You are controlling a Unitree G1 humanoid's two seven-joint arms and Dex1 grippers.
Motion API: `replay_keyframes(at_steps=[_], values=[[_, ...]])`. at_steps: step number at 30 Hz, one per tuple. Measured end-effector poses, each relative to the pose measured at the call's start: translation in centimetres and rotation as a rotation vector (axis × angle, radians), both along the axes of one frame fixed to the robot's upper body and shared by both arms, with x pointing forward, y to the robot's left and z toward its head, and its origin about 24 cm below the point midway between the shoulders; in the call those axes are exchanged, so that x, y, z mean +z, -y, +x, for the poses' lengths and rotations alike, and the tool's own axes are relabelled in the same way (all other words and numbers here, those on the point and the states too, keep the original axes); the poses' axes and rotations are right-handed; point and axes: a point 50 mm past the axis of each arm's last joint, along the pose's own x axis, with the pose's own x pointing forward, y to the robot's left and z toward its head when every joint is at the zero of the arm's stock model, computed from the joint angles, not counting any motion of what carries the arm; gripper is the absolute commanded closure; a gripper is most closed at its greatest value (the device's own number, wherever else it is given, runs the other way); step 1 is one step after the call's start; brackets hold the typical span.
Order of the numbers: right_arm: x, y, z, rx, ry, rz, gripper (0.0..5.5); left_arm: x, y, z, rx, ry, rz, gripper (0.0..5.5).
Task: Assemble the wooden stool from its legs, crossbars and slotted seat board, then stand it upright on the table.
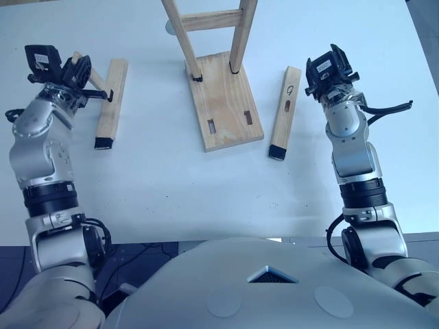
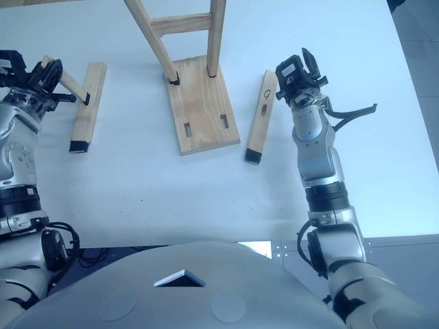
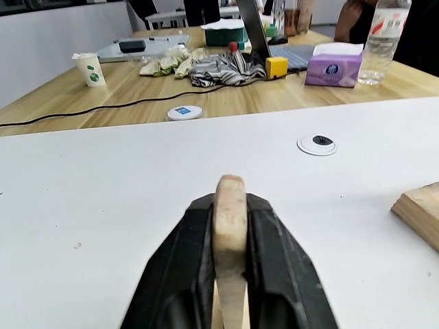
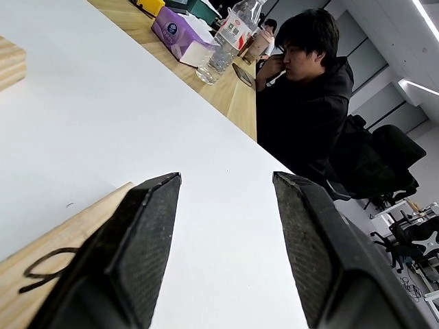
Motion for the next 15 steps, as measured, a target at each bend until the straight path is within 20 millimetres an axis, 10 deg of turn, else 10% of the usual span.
replay_keyframes(at_steps=[13, 15], values=[[-0.5, -0.5, 0.0, 0.008, -0.013, 0.023, 3.03, -1.9, -1.1, -0.6, 0.043, 0.125, -0.044, 4.75], [-0.4, -0.6, 0.0, 0.018, -0.005, 0.024, 3.03, -4.7, -1.4, -1.9, 0.083, -0.034, -0.079, 4.44]])
